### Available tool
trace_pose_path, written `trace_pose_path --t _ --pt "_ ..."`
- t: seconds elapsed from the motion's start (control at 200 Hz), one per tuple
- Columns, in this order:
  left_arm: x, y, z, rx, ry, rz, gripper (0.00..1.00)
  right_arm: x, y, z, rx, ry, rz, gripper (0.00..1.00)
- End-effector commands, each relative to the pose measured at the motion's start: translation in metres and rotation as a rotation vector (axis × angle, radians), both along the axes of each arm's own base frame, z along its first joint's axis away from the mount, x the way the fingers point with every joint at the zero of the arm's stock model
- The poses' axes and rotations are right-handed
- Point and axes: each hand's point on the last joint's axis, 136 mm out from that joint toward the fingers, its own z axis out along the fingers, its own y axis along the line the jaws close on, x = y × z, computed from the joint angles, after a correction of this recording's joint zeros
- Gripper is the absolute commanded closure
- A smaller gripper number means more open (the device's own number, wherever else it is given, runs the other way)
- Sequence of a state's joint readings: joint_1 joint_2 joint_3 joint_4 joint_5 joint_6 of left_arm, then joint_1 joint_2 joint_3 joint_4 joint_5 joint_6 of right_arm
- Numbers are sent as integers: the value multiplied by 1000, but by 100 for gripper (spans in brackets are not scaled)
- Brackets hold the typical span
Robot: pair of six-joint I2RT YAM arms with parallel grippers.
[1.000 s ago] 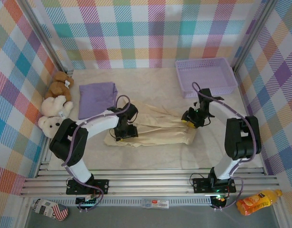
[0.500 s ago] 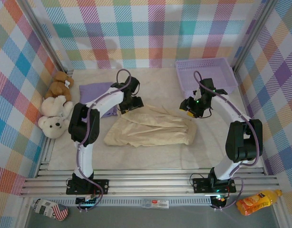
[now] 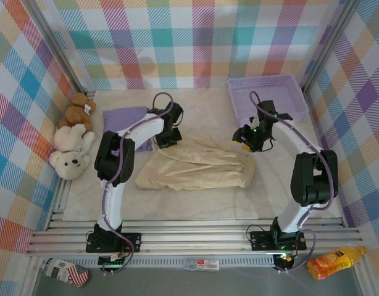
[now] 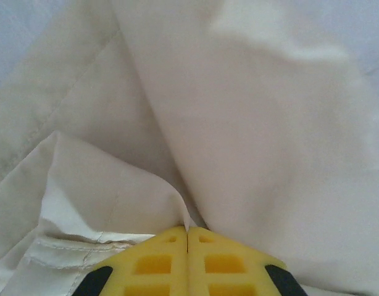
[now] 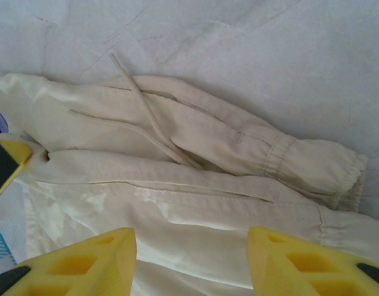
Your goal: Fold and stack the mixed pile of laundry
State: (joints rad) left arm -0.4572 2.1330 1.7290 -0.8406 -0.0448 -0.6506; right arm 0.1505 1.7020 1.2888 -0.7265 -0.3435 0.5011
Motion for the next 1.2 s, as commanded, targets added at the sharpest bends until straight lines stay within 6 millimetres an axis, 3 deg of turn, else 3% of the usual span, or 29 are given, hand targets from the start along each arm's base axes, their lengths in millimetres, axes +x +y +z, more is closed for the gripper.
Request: trace_pose_path --t 0.0,0.15,0.18,0.23,0.285,0.395,0.49,0.565,0.68,0.75,0.785,0.81,0.9,1.07,1.2 --pt "15 -1 36 24 -64 -37 96 4 0 4 -12 5 -2 49" --pt "58 -4 68 45 -152 -68 92 2 -2 -3 -25 21 1 49" --pt "69 -4 67 43 -156 -66 82 2 -2 -4 -31 24 -1 49" --pt "83 -4 61 48 -151 -55 54 0 -3 -6 -37 30 1 49" --pt "92 0 50 43 -116 -23 32 -1 -4 -7 -42 34 1 47" --pt "90 10 32 51 -40 32 22 -5 -8 -2 -63 12 11 42" --pt "78 7 38 40 -46 9 23 -12 -8 4 -84 -22 47 44" --pt "65 3 54 -4 -74 -10 27 -20 -7 4 -95 -24 73 47" --pt "33 -15 72 -100 -99 -69 44 -40 -24 -10 -185 42 22 48" --pt "14 -35 81 -170 -127 -142 57 -53 -35 -16 -218 53 -39 29" --pt "4 -44 80 -187 -127 -184 63 -58 -36 -16 -205 40 -59 12" --pt "-3 -50 77 -188 -124 -211 68 -60 -34 -16 -188 27 -61 0" --pt "-21 -65 57 -197 -83 -273 81 -69 -31 -18 -141 0 -78 1" --pt "-40 -91 20 -199 -11 -366 82 -80 -14 -33 -41 19 -9 1" --pt "-44 -84 -9 -132 40 -366 83 -79 1 -47 34 10 20 1"
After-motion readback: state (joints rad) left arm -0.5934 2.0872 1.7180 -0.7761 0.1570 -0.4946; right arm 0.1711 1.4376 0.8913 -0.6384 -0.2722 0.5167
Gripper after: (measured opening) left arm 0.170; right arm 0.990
